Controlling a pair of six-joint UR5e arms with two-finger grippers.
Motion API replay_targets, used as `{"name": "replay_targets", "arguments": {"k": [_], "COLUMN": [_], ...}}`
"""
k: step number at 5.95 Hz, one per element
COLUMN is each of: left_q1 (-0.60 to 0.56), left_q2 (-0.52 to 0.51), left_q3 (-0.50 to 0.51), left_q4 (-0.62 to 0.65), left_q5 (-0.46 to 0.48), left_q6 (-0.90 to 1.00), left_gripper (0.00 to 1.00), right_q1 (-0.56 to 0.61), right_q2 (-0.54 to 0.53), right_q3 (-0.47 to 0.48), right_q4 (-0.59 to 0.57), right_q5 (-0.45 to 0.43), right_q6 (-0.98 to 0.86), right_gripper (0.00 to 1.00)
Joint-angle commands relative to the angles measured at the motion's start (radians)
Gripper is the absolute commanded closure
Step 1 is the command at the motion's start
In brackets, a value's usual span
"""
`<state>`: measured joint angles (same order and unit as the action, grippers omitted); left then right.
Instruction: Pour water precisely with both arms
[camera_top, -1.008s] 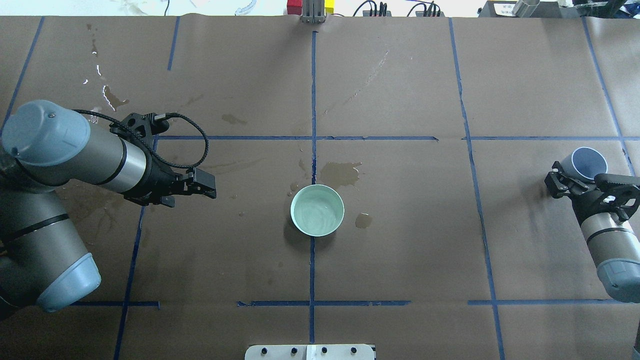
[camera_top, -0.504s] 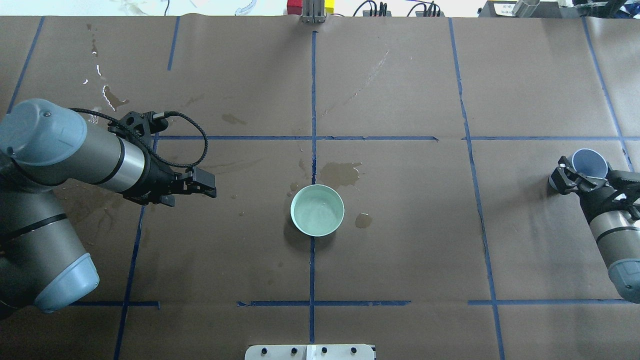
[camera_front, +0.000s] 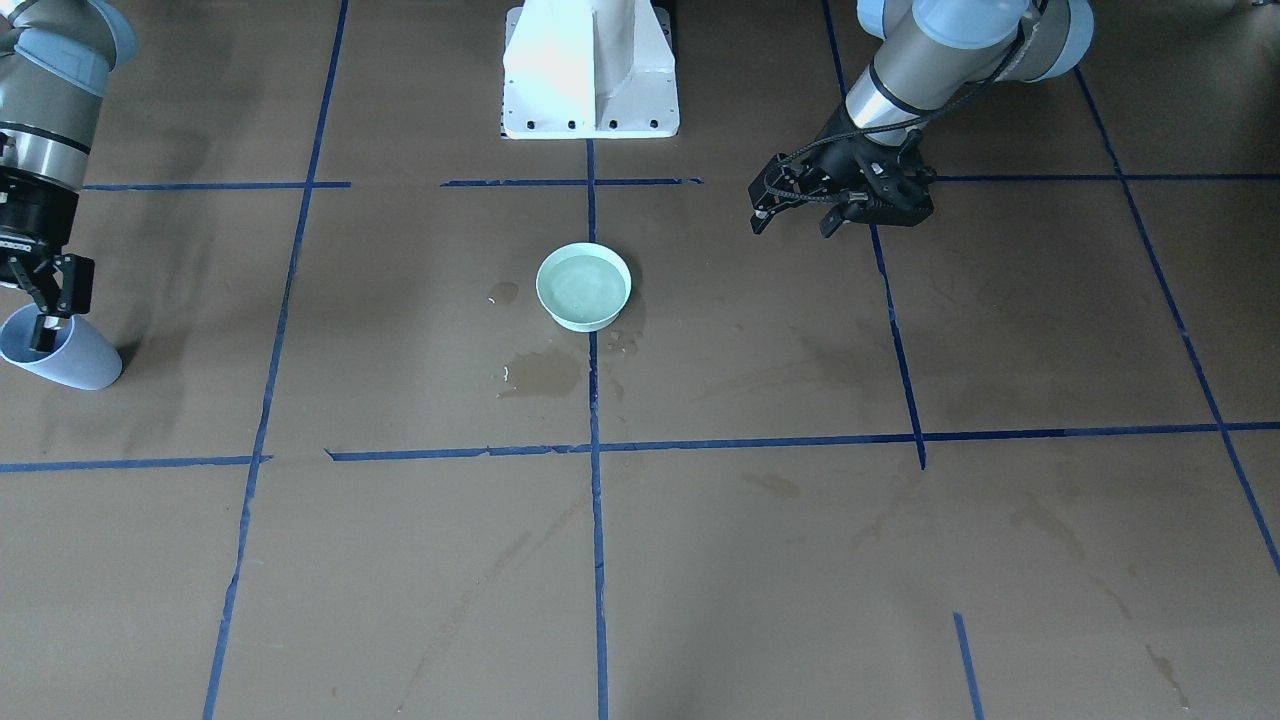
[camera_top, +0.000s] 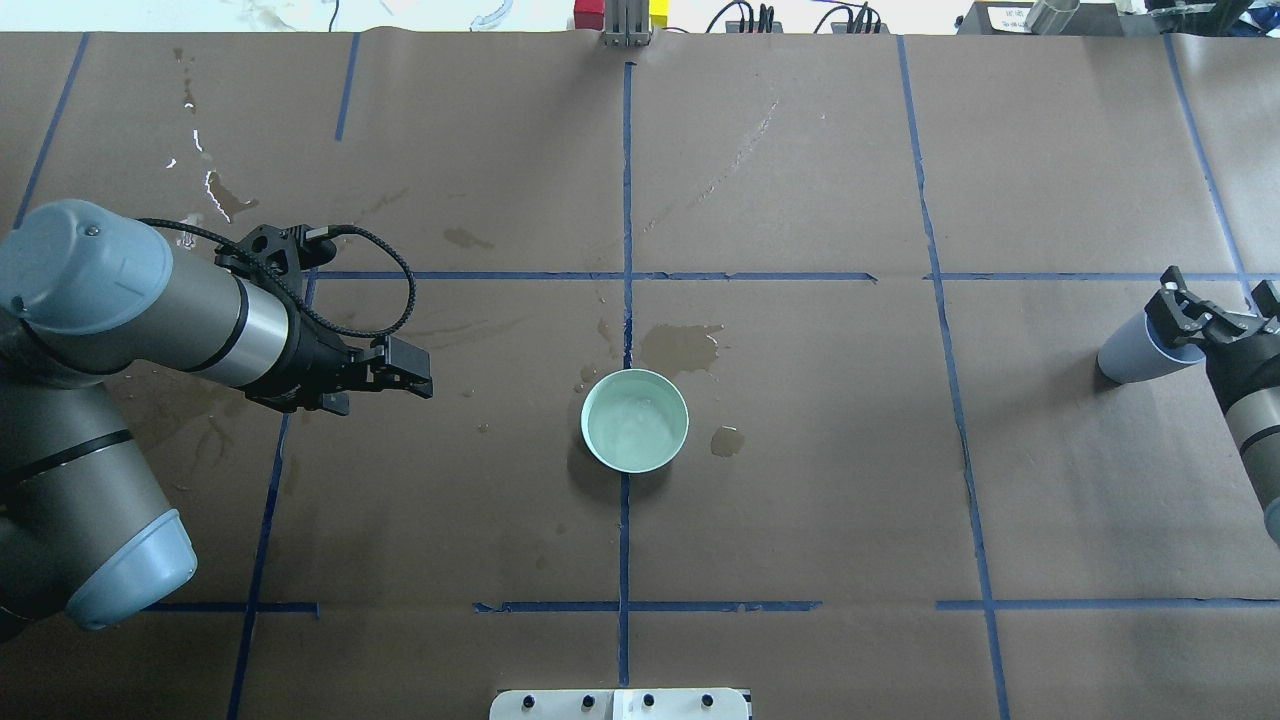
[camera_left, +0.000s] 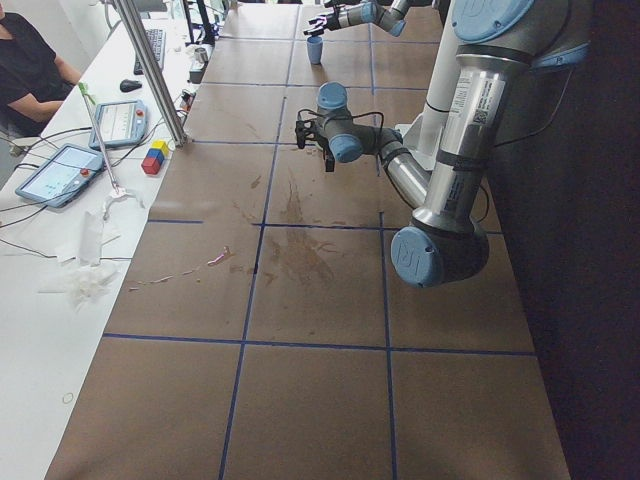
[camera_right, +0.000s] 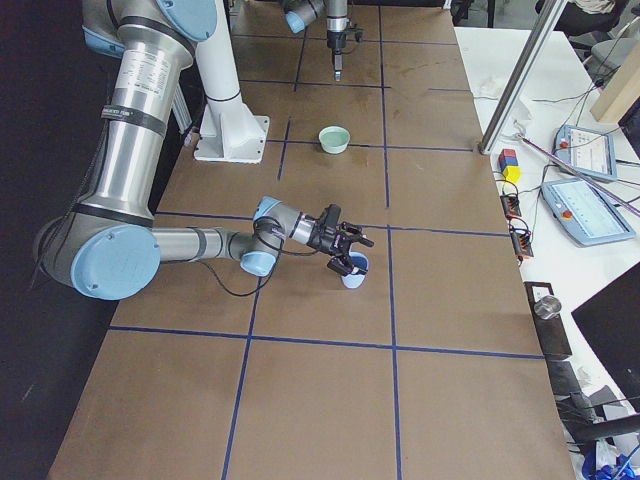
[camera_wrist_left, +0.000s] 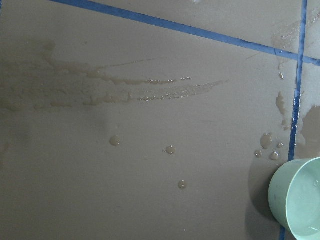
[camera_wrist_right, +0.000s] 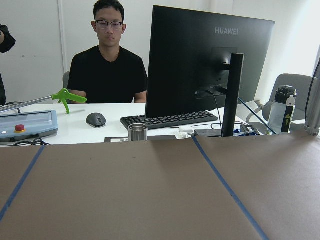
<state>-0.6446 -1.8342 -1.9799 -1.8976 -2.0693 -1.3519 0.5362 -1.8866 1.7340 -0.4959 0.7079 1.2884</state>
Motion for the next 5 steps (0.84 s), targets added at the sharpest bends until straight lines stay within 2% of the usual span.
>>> {"name": "replay_targets", "arguments": {"k": [1, 2, 3, 4, 5], "left_q1": [0.008, 0.032, 0.064, 0.084, 0.107], "left_q2": [-0.023, -0.066, -0.144, -0.213, -0.238], "left_q3": [0.021, 0.026, 0.032, 0.044, 0.077], "left_q4": [0.002, 0.035, 0.158, 0.226, 0.227], "left_q5": [-0.003, -0.003, 0.0, 0.009, 0.04], "left_q6": [-0.041, -0.093, -0.093, -0.092, -0.093], "left_gripper": [0.0, 0.0, 0.0, 0.0, 0.0], "right_q1": [0.087, 0.143, 0.216, 0.323, 0.446], "right_q2": [-0.003, -0.006, -0.008, -0.005, -0.005], "right_q3": [0.053, 0.061, 0.059, 0.061, 0.061], "right_q4": [0.0, 0.0, -0.001, -0.001, -0.006], "right_q5": [0.122, 0.193, 0.282, 0.435, 0.632], "right_q6": [-0.111, -0.168, -0.231, -0.329, -0.378], "right_gripper": [0.0, 0.0, 0.0, 0.0, 0.0]}}
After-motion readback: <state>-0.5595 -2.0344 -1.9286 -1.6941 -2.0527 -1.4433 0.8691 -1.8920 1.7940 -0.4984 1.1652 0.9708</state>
